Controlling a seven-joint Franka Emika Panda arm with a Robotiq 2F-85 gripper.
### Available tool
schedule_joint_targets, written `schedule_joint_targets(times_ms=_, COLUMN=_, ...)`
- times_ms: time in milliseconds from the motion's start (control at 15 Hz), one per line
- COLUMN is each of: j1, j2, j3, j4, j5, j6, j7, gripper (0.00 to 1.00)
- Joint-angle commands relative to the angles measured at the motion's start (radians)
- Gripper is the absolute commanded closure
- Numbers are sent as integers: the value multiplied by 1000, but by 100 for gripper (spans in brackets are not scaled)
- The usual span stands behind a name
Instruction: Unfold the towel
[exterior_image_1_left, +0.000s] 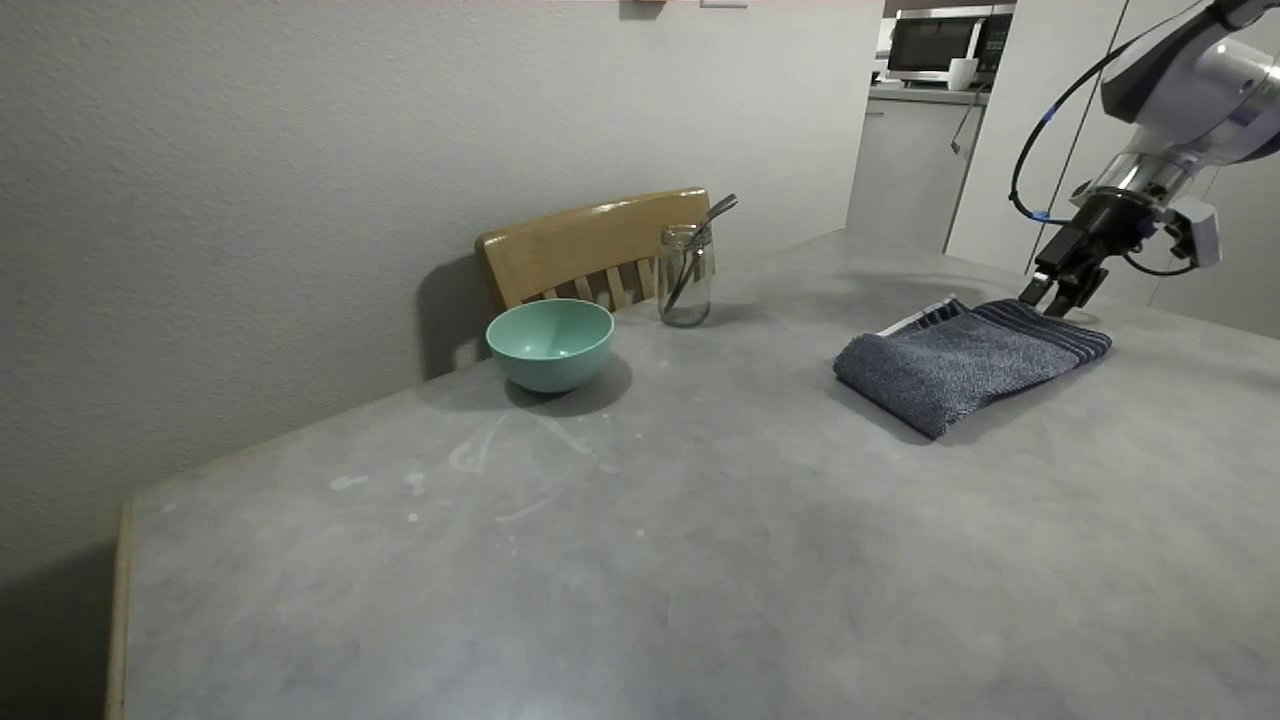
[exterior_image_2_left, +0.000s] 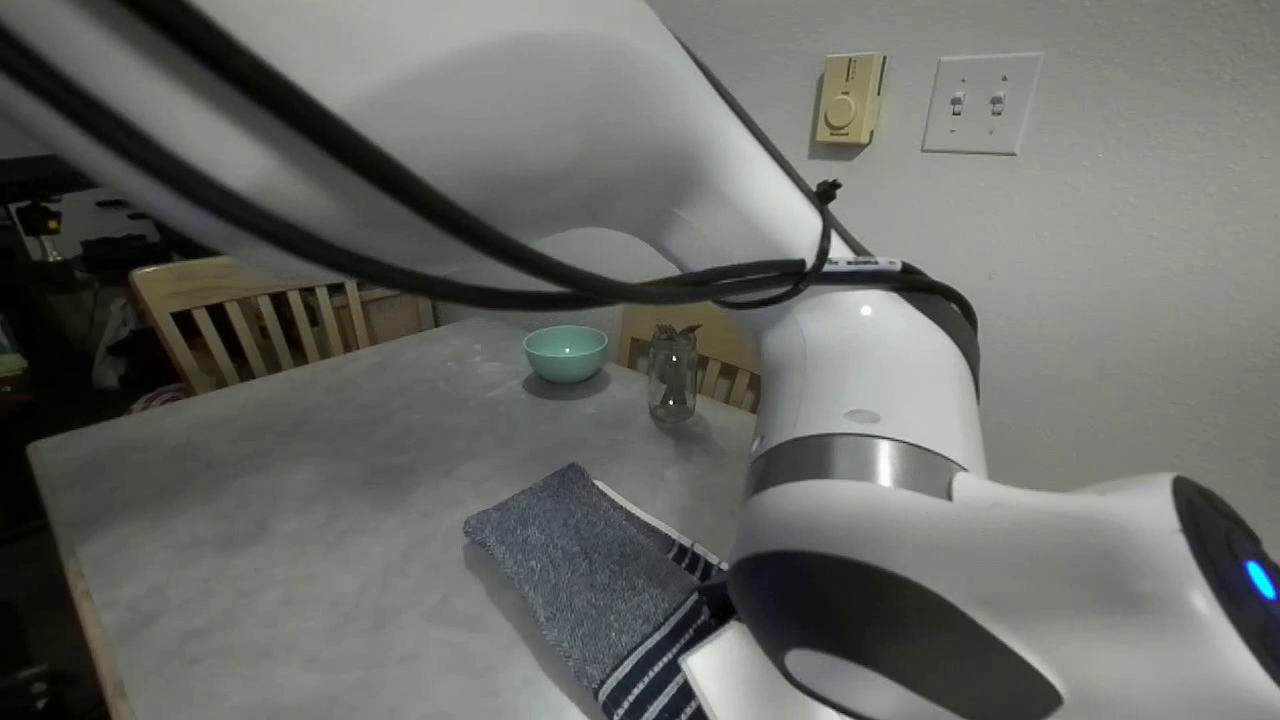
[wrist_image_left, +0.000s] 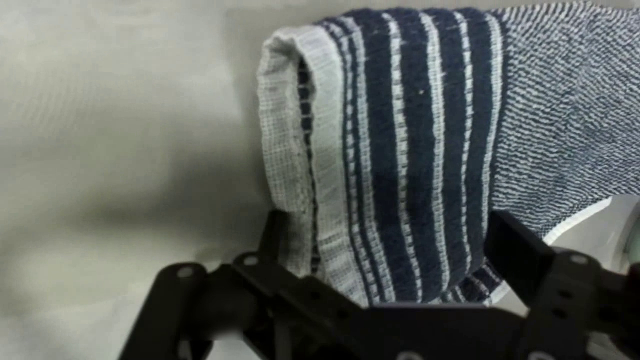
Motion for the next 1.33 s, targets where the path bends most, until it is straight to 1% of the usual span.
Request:
schedule_joint_targets(times_ms=0, j1=26, j2=7, j3=-11, j4=-10, j5=-38, j6=-8, j7=27, gripper=0)
schedule_joint_targets(times_ms=67, j1=27, j2=7, j3=-10, j4=-8, j5=-43, j6=-8, j7=34, gripper=25)
schedule_joint_targets(times_ms=133, j1=26, j2=5, j3=-9, j4=-8, j5=-49, j6=-7, j7=37, gripper=26)
schedule_joint_targets(times_ms=267, j1=24, j2=3, j3=-7, j4=-6, j5=-53, j6=-5, j7=40, gripper=42)
schedule_joint_targets(times_ms=333, j1=23, j2=3, j3=-7, j4=-6, j5=-53, j6=-3, j7=42, gripper=47)
schedule_joint_targets(times_ms=600, j1=28, j2=-14, j3=-12, j4=-19, j5=-58, j6=6, j7=61, gripper=76)
schedule_joint_targets(times_ms=800, j1=57, j2=-73, j3=-28, j4=-67, j5=-73, j6=26, j7=132, gripper=98)
schedule_joint_targets(times_ms=933, j1=82, j2=-130, j3=-36, j4=-113, j5=-89, j6=63, j7=180, gripper=100)
schedule_joint_targets(times_ms=1133, j1=147, j2=-244, j3=-62, j4=-205, j5=-141, j6=142, j7=250, gripper=98)
schedule_joint_targets(times_ms=1267, j1=187, j2=-311, j3=-73, j4=-248, j5=-186, j6=152, j7=277, gripper=98)
